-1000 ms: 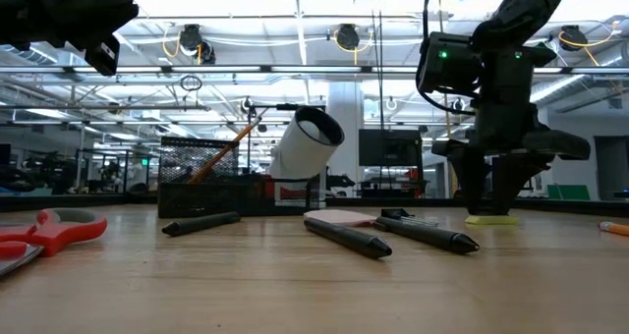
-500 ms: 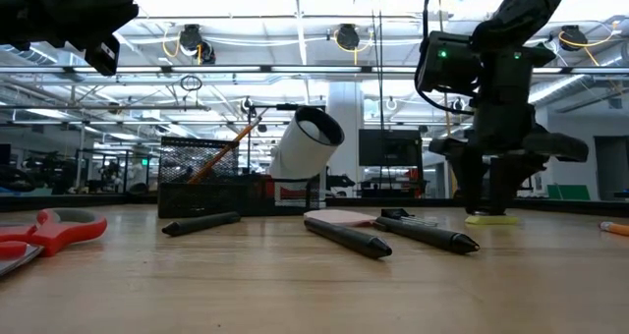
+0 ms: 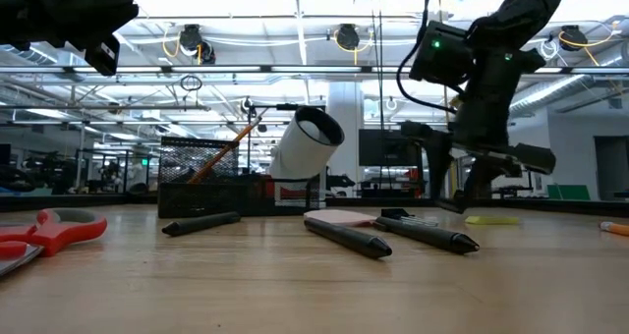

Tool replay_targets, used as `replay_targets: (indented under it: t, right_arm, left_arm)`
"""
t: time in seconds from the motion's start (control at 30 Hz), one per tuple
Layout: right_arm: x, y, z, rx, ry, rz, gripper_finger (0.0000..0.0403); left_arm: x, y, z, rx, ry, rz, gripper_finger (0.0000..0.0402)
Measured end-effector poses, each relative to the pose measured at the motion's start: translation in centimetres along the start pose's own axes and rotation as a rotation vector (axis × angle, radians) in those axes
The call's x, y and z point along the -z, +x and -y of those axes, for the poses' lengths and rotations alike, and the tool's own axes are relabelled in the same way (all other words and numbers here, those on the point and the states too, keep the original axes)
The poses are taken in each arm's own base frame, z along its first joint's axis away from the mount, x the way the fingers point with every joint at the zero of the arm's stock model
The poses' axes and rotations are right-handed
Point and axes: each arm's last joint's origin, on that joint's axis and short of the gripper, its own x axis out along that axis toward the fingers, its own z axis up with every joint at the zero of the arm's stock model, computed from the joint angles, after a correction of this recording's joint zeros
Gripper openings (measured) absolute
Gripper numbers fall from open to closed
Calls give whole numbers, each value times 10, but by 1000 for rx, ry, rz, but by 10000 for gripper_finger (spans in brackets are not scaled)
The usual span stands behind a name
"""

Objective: Pick and place office supplies into organizer
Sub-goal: Put the black binder clip into the black desk organizer

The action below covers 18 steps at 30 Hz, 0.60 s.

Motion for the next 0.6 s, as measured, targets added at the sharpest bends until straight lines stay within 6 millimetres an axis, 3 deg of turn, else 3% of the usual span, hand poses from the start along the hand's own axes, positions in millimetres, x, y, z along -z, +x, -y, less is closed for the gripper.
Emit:
replay_targets:
  t: [0.17,0.3,0.6]
  right_arm:
    - [8,0,0,-39,-188,-30,155]
    - [17,-3,0,-71,-232,-24,155]
    - [53,-10,-13,-126,-392,13,155]
  left_arm:
    - [0,0,0,0,0,0,63]
    - [0,0,0,0,0,0,63]
    - [0,0,0,0,0,0,63]
